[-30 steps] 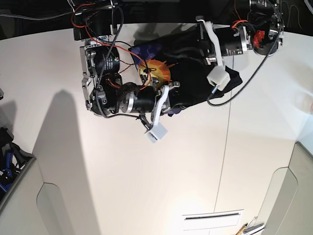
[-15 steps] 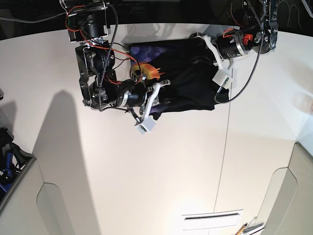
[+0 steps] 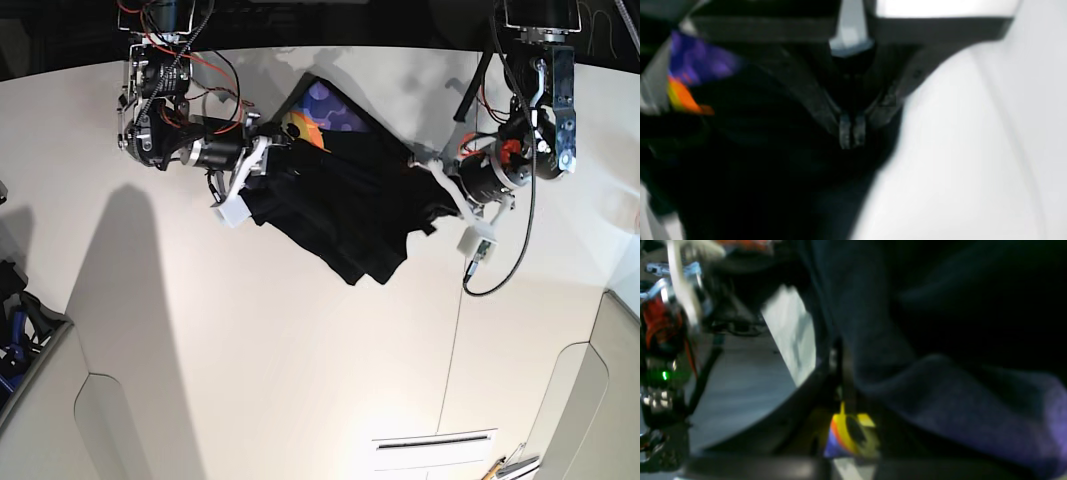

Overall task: Fold the T-shirt properly
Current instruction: 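Hold the bundle with both grippers and lay it flat, print side up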

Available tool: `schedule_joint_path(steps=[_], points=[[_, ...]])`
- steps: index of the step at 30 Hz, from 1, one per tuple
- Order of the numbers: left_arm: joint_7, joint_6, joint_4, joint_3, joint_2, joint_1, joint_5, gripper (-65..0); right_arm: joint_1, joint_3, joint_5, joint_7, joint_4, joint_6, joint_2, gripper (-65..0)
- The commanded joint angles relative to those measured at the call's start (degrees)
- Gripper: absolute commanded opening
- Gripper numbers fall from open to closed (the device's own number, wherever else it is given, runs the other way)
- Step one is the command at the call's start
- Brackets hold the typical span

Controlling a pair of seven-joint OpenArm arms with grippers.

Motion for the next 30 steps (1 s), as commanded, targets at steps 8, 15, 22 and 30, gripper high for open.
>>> schedule_joint_path(steps=[8,15,22,30], points=[[-1.0,0.2,0.7,-0.2,-0.3,-4.5,-0.9,-65.0,-1.2,2.4,-1.2,0.3,14.9,-0.2,0.6,-65.0],[-0.8,0.2,0.8,-0.2,-0.8,-4.7,-0.9,-65.0,2.6,2.3,-1.2,3.2,25.2,0.2,0.6,-65.0],[5.7,-2.1,1.8,-7.1,-1.4,-4.1,-11.3,-65.0,3.1,-3.4,0.7,-2.1,26.5,1.6,1.7,-65.0],[18.6,-9.2,4.4,-7.0,-0.7,4.4,-39.5,-65.0,4.4,-14.8,-17.3,7.6,25.7,0.4,3.8,-65.0]])
